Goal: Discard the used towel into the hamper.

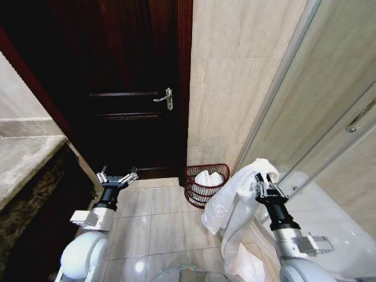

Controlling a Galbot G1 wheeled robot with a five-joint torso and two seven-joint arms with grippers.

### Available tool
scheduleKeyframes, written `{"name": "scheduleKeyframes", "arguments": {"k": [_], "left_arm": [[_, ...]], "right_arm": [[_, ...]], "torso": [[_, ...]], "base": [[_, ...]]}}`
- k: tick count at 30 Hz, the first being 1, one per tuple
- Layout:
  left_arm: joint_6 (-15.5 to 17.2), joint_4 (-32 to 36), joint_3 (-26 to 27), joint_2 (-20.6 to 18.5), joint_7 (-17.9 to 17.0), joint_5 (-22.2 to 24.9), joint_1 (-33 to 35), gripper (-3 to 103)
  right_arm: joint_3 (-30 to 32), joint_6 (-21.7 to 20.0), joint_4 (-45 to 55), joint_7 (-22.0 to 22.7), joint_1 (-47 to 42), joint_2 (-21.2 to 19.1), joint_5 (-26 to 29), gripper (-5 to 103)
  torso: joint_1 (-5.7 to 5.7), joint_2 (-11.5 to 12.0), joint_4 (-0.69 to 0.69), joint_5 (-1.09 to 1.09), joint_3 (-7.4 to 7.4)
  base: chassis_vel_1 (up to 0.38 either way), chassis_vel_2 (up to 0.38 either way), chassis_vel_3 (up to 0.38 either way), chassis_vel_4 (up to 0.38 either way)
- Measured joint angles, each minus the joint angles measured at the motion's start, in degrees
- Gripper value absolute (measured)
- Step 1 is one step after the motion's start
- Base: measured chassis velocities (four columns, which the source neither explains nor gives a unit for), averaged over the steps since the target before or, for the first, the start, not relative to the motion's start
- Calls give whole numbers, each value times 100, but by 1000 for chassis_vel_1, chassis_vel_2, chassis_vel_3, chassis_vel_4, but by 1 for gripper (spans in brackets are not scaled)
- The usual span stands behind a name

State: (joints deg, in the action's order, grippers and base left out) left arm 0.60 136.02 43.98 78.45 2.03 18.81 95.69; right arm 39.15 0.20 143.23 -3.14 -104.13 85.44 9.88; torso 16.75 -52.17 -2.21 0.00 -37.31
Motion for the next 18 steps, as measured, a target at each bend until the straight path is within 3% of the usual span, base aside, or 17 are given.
{"name": "scheduleKeyframes", "arguments": {"k": [11,15,18], "left_arm": [[-76,-116,-8,-37,4,248,-63,100],[-183,-222,6,-41,55,305,-56,100],[-334,-248,4,21,84,307,58,100]], "right_arm": [[-71,-133,0,12,123,8,-40,13],[-80,-462,0,156,405,-159,73,13],[-81,-907,0,404,838,-479,461,13]], "torso": [[120,-261,0,0,-139],[132,-287,0,0,-154],[132,-288,0,0,-155]], "base": [[0,0,0,0],[0,0,0,0],[0,0,0,0]]}}
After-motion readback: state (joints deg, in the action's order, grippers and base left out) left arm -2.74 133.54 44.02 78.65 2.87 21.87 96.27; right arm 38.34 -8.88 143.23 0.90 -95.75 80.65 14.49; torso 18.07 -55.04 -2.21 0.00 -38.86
